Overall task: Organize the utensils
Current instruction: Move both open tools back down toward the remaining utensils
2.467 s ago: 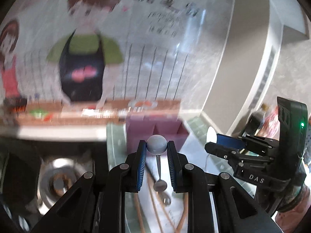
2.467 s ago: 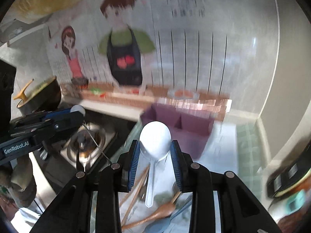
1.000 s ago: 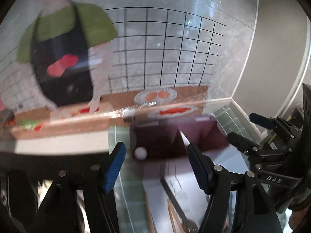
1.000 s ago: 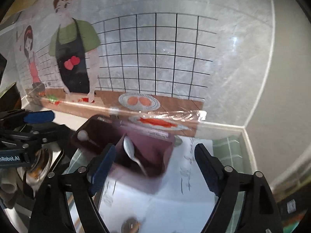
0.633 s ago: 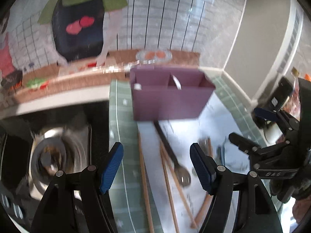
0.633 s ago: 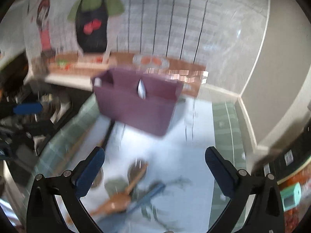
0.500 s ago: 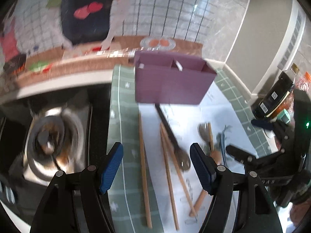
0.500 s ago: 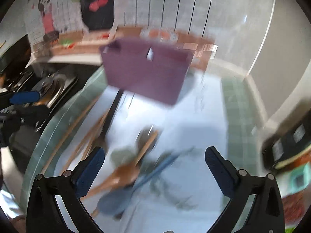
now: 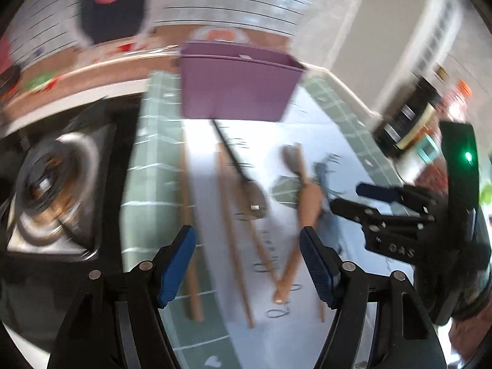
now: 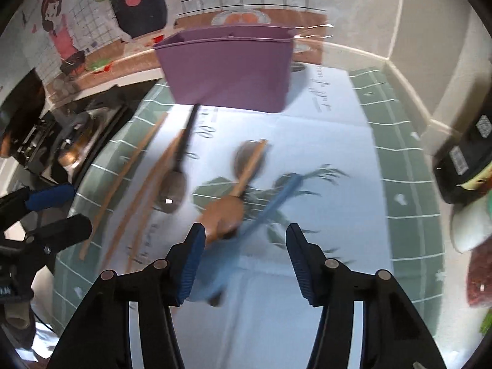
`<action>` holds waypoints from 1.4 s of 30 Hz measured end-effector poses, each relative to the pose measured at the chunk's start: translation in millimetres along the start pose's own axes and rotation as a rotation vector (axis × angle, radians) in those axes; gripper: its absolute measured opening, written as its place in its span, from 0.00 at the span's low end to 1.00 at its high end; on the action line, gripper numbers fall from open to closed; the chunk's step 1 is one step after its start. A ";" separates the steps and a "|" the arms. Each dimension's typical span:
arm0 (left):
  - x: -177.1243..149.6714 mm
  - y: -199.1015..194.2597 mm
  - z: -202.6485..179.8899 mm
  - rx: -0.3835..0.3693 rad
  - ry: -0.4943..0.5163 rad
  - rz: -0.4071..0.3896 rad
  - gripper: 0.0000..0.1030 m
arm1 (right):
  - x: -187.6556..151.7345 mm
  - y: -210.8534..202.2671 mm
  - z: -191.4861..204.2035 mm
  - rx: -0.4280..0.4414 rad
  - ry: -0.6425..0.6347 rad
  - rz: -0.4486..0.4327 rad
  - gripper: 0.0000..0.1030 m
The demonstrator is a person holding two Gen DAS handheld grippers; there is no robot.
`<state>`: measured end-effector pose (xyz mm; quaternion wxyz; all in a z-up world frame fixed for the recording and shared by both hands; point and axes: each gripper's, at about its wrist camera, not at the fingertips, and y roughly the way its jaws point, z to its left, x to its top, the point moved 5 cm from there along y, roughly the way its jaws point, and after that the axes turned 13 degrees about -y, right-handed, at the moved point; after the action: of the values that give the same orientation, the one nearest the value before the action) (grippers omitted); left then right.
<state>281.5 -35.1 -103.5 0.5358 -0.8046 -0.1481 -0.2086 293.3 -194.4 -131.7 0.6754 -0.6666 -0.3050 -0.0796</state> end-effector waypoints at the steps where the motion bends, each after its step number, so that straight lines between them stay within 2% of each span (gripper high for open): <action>1: -0.3 5.1 -7.8 -0.019 0.027 0.020 0.58 | -3.3 -1.0 -6.2 -0.011 0.008 0.004 0.51; 3: 0.4 17.6 -22.4 -0.039 0.071 0.056 0.49 | -12.1 -3.3 -20.9 -0.025 0.039 0.012 0.51; 5: 2.6 32.1 -35.1 -0.051 0.099 0.094 0.45 | -19.6 -6.1 -32.2 -0.030 0.065 0.016 0.51; 11: 9.8 67.2 -59.2 -0.047 0.140 0.166 0.45 | -41.6 -16.7 -54.6 -0.077 0.080 0.012 0.55; 16: 14.0 88.1 -68.2 -0.044 0.126 0.222 0.45 | -52.4 -25.9 -70.7 -0.112 0.085 0.001 0.57; 22: 15.0 101.8 -72.3 -0.066 0.080 0.268 0.42 | -53.9 -23.2 -78.4 -0.104 0.101 -0.001 0.57; 23: 15.0 103.1 -72.5 -0.065 0.074 0.264 0.37 | -52.3 -21.7 -78.4 -0.103 0.099 0.000 0.57; 26: 16.2 97.5 -70.4 -0.060 0.052 0.231 0.31 | -46.5 -17.6 -75.2 -0.099 0.092 0.002 0.60; 28: 18.9 83.4 -63.2 -0.072 0.022 0.197 0.22 | -39.5 -15.3 -70.4 -0.087 0.086 -0.007 0.61; 31: 23.3 59.6 -46.1 -0.063 -0.024 0.136 0.21 | -26.7 -11.4 -59.4 -0.053 0.076 -0.022 0.61; 35: 29.2 27.8 -12.6 -0.007 -0.080 0.043 0.14 | -7.2 -3.6 -34.2 0.000 0.039 -0.038 0.61; 39: 28.3 9.7 17.5 0.030 -0.134 0.019 0.14 | 12.1 2.9 -2.2 0.056 -0.018 -0.050 0.60; 40: 26.6 5.9 23.4 0.046 -0.139 0.013 0.14 | 16.3 4.2 4.6 0.066 -0.034 -0.055 0.59; 42: 24.0 1.1 32.2 0.063 -0.152 0.003 0.14 | 25.1 9.1 18.5 0.089 -0.070 -0.056 0.38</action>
<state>308.7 -5.4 -103.4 0.5483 -0.8011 -0.1939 -0.1412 312.4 -168.5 -127.8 0.6910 -0.6294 -0.3502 -0.0615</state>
